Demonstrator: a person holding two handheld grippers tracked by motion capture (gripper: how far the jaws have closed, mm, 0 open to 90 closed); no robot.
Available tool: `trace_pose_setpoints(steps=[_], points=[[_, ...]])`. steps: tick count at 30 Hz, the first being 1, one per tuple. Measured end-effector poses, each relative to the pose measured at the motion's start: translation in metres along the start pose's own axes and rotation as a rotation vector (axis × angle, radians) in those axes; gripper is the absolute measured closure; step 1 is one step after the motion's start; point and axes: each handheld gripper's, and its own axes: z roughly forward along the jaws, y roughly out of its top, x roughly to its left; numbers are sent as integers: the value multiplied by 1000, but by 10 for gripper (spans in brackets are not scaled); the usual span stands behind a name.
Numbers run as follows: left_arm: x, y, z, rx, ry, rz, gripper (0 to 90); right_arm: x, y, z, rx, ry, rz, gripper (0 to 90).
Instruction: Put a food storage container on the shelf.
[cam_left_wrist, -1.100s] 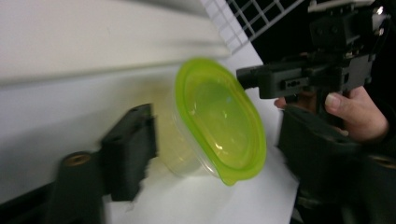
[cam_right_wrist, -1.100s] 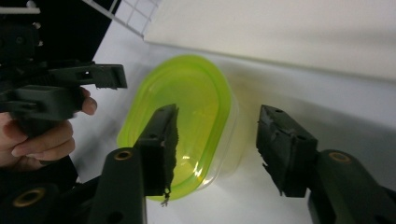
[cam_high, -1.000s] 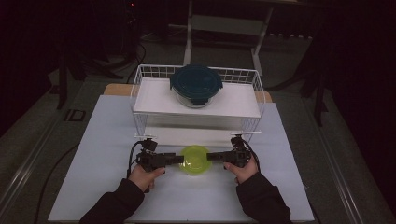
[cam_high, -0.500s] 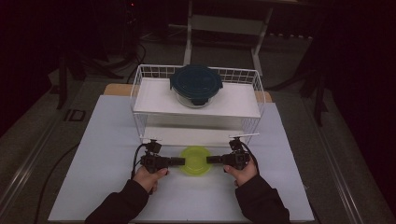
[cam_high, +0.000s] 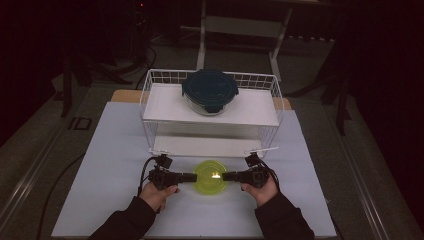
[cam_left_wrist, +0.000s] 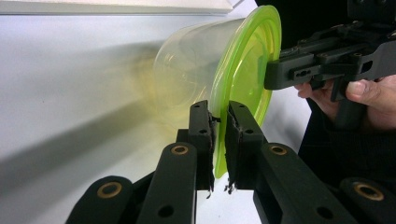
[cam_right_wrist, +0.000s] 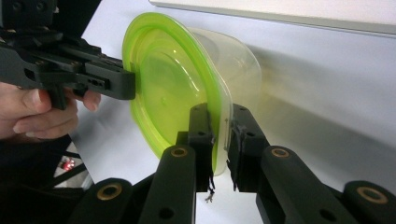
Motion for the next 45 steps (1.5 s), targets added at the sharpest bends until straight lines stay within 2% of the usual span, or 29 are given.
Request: trace_pose_setpoints(steps=[6, 9, 14, 21, 26, 30, 32, 36, 40, 42, 43, 45], points=[[-6, 4, -10, -16, -17, 17, 811, 7, 0, -6, -36, 13, -25, 805], [-13, 6, -17, -29, -21, 36, 812, 13, 2, -12, -55, 28, -53, 806], [-24, 10, -28, -52, -31, 51, 814, 22, 5, -21, -77, 37, -66, 806], [-47, 19, -48, -91, -40, 106, 816, 45, 11, -42, -128, 43, -80, 808], [-66, 27, -65, -122, -52, 142, 816, 66, 18, -61, -157, 42, -107, 809], [-79, 36, -77, -144, -58, 177, 818, 81, 27, -74, -180, 40, -125, 809], [-85, 42, -83, -156, -64, 182, 818, 86, 31, -80, -194, 40, -136, 809], [-95, 50, -90, -166, -56, 199, 818, 93, 38, -88, -217, 48, -153, 809], [-109, 65, -102, -183, -45, 222, 819, 103, 50, -99, -242, 46, -160, 810], [-111, 67, -104, -186, -44, 226, 819, 106, 52, -102, -250, 45, -166, 810], [-118, 74, -111, -198, -39, 241, 819, 113, 59, -108, -265, 47, -174, 810], [-123, 79, -116, -205, -33, 253, 820, 117, 64, -111, -276, 46, -184, 810]])
